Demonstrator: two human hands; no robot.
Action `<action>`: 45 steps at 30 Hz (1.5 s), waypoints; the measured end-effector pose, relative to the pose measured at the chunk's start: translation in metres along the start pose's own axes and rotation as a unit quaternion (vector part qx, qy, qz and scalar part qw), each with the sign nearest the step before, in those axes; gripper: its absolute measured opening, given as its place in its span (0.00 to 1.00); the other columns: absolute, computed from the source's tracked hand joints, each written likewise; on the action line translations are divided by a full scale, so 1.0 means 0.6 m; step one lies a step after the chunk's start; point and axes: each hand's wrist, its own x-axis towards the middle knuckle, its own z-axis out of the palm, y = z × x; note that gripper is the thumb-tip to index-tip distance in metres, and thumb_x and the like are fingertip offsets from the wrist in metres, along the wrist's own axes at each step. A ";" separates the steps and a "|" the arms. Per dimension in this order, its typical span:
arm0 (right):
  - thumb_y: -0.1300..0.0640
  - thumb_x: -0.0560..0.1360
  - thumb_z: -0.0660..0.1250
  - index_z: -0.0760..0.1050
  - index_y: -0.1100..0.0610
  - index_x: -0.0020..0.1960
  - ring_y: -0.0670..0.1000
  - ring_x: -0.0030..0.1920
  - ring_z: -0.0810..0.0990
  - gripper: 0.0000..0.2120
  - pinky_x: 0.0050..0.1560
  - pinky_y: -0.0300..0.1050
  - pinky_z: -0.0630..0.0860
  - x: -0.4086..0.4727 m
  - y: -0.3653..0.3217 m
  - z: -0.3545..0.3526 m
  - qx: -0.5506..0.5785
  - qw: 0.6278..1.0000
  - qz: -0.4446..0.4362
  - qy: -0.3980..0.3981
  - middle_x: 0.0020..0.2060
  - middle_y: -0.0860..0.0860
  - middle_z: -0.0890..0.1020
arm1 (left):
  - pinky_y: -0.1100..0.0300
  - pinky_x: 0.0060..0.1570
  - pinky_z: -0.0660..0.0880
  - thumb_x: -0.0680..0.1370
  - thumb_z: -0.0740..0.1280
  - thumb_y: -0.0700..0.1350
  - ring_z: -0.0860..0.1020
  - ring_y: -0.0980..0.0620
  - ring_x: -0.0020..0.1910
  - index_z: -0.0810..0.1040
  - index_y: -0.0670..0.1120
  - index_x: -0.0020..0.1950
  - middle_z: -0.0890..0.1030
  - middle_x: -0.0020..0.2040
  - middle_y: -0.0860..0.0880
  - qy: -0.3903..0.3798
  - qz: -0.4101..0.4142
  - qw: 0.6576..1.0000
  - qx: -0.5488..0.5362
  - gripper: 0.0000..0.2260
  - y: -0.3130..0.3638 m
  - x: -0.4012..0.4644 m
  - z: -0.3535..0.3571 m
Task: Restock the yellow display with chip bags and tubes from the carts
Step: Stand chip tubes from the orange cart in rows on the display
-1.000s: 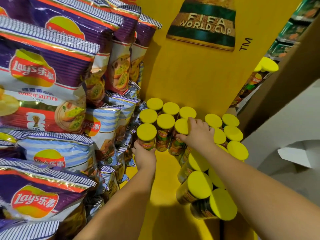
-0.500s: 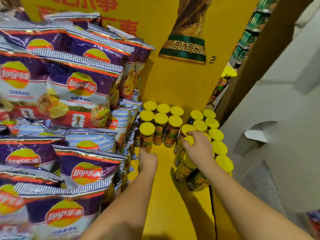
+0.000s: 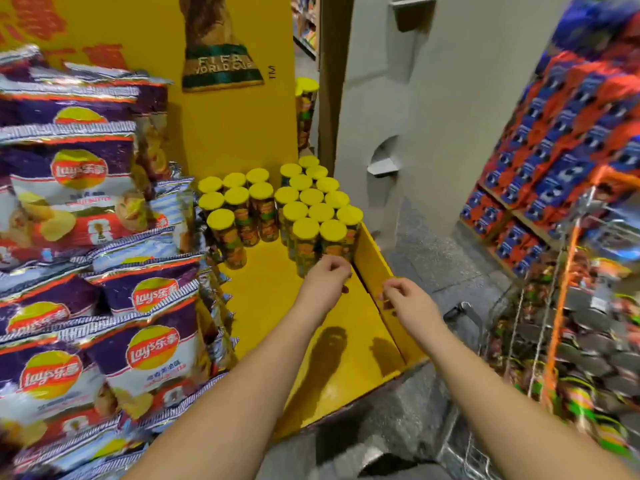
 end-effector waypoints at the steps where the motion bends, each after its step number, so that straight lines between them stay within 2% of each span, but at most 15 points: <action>1: 0.53 0.79 0.62 0.78 0.49 0.46 0.50 0.42 0.82 0.06 0.45 0.48 0.76 -0.015 0.020 -0.024 -0.003 1.000 0.011 0.011 0.40 0.47 0.84 | 0.57 0.39 0.72 0.77 0.65 0.45 0.79 0.50 0.35 0.77 0.49 0.47 0.82 0.45 0.48 -0.019 0.011 0.999 0.027 0.02 0.010 -0.009 0.024; 4: 0.53 0.79 0.63 0.79 0.50 0.46 0.50 0.42 0.82 0.07 0.47 0.49 0.76 -0.057 0.071 -0.088 0.002 0.998 0.046 0.045 0.40 0.48 0.84 | 0.59 0.38 0.73 0.76 0.65 0.44 0.78 0.53 0.33 0.79 0.46 0.50 0.82 0.44 0.48 -0.081 0.039 0.993 0.072 0.05 0.023 -0.026 0.103; 9: 0.56 0.80 0.62 0.77 0.52 0.44 0.41 0.36 0.79 0.08 0.38 0.32 0.70 -0.141 0.151 -0.206 0.016 0.988 0.084 0.131 0.37 0.46 0.82 | 0.60 0.38 0.72 0.75 0.66 0.43 0.79 0.52 0.33 0.78 0.47 0.45 0.80 0.39 0.50 -0.218 0.070 0.966 0.123 0.02 0.044 -0.065 0.266; 11: 0.53 0.80 0.62 0.77 0.49 0.42 0.38 0.33 0.77 0.10 0.37 0.34 0.69 -0.173 0.187 -0.251 -0.004 0.983 0.100 0.156 0.35 0.43 0.81 | 0.59 0.40 0.73 0.76 0.66 0.44 0.79 0.52 0.35 0.77 0.48 0.45 0.81 0.41 0.48 -0.269 0.071 0.949 0.146 0.02 0.046 -0.085 0.329; 17: 0.48 0.79 0.62 0.75 0.47 0.38 0.46 0.34 0.78 0.12 0.38 0.40 0.73 -0.247 0.332 -0.383 -0.001 0.957 0.209 0.203 0.30 0.45 0.80 | 0.47 0.49 0.79 0.63 0.64 0.58 0.82 0.45 0.40 0.78 0.55 0.40 0.82 0.37 0.50 -0.365 0.060 0.906 0.205 0.11 0.001 -0.124 0.553; 21: 0.47 0.79 0.62 0.76 0.46 0.39 0.50 0.35 0.74 0.11 0.32 0.39 0.68 -0.250 0.444 -0.454 0.006 0.937 0.279 0.209 0.29 0.45 0.75 | 0.50 0.42 0.76 0.70 0.65 0.53 0.77 0.48 0.36 0.74 0.51 0.37 0.78 0.33 0.49 -0.419 0.010 0.875 0.242 0.06 -0.028 -0.145 0.668; 25: 0.42 0.68 0.61 0.76 0.48 0.33 0.58 0.36 0.78 0.12 0.42 0.55 0.77 -0.211 0.653 -0.496 0.026 0.927 0.341 0.153 0.29 0.55 0.78 | 0.60 0.33 0.75 0.78 0.64 0.45 0.76 0.51 0.35 0.74 0.45 0.45 0.77 0.42 0.45 -0.405 -0.066 0.867 0.283 0.04 -0.065 -0.133 0.758; 28: 0.47 0.74 0.61 0.73 0.52 0.36 0.51 0.36 0.77 0.12 0.38 0.46 0.75 -0.206 0.602 -0.536 0.039 0.917 0.372 0.139 0.32 0.50 0.79 | 0.58 0.36 0.74 0.78 0.63 0.47 0.77 0.49 0.36 0.76 0.43 0.54 0.78 0.41 0.46 -0.377 -0.104 0.855 0.341 0.09 -0.104 -0.108 0.802; 31: 0.50 0.80 0.59 0.73 0.51 0.43 0.48 0.34 0.75 0.08 0.35 0.41 0.68 -0.172 0.632 -0.562 0.025 0.918 0.388 0.078 0.34 0.49 0.78 | 0.57 0.47 0.75 0.81 0.61 0.50 0.80 0.44 0.51 0.75 0.42 0.56 0.80 0.50 0.43 -0.362 -0.129 0.823 0.419 0.13 -0.140 -0.075 0.855; 33: 0.51 0.79 0.61 0.75 0.53 0.50 0.50 0.37 0.78 0.07 0.38 0.45 0.72 -0.148 0.652 -0.565 0.027 0.922 0.382 0.063 0.35 0.51 0.79 | 0.54 0.56 0.76 0.81 0.61 0.49 0.78 0.43 0.57 0.74 0.40 0.60 0.78 0.57 0.41 -0.356 -0.137 0.808 0.449 0.14 -0.161 -0.057 0.877; 35: 0.51 0.79 0.64 0.72 0.52 0.53 0.50 0.39 0.80 0.05 0.38 0.40 0.76 -0.122 0.666 -0.560 0.058 0.918 0.386 0.071 0.38 0.51 0.79 | 0.55 0.55 0.75 0.81 0.61 0.51 0.77 0.45 0.57 0.68 0.39 0.67 0.76 0.61 0.41 -0.341 -0.153 0.808 0.456 0.19 -0.181 -0.043 0.896; 37: 0.51 0.77 0.67 0.70 0.55 0.61 0.47 0.33 0.76 0.15 0.30 0.36 0.72 -0.099 0.684 -0.548 0.083 0.913 0.393 0.074 0.39 0.51 0.80 | 0.56 0.52 0.74 0.81 0.62 0.52 0.77 0.46 0.56 0.66 0.40 0.70 0.76 0.62 0.42 -0.319 -0.179 0.815 0.449 0.23 -0.203 -0.032 0.911; 40: 0.51 0.76 0.68 0.58 0.56 0.76 0.49 0.39 0.79 0.33 0.37 0.42 0.76 -0.071 0.715 -0.531 0.088 0.903 0.412 0.077 0.45 0.51 0.79 | 0.55 0.57 0.71 0.78 0.66 0.53 0.76 0.42 0.61 0.68 0.40 0.69 0.76 0.63 0.42 -0.285 -0.208 0.832 0.428 0.24 -0.240 -0.021 0.933; 43: 0.50 0.77 0.68 0.53 0.56 0.78 0.51 0.49 0.79 0.36 0.42 0.42 0.72 -0.061 0.718 -0.524 0.084 0.899 0.423 0.071 0.56 0.53 0.78 | 0.58 0.51 0.73 0.74 0.72 0.52 0.78 0.44 0.57 0.73 0.39 0.62 0.79 0.59 0.42 -0.254 -0.233 0.834 0.431 0.23 -0.261 -0.022 0.945; 45: 0.51 0.75 0.69 0.57 0.55 0.76 0.49 0.47 0.78 0.35 0.41 0.41 0.70 -0.057 0.727 -0.518 0.097 0.897 0.425 0.077 0.50 0.50 0.76 | 0.56 0.54 0.72 0.70 0.72 0.58 0.74 0.43 0.61 0.71 0.41 0.67 0.75 0.61 0.41 -0.249 -0.239 0.821 0.456 0.32 -0.288 -0.021 0.955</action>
